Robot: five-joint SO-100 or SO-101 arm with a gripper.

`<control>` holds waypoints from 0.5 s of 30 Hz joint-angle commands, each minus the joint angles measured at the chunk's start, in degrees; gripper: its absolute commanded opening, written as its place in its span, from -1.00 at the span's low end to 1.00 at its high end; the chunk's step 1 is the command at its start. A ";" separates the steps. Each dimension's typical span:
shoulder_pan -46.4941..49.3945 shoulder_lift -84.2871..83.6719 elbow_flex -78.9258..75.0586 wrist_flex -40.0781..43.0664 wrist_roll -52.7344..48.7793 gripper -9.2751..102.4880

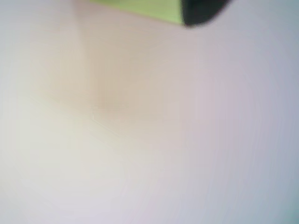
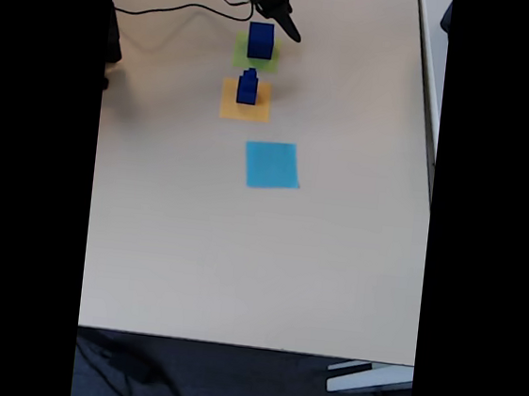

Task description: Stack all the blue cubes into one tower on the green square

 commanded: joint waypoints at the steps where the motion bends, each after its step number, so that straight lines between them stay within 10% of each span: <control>1: 2.02 6.68 -2.46 2.37 -1.85 -0.17; 15: 11.07 14.33 -2.20 17.67 -8.17 -0.24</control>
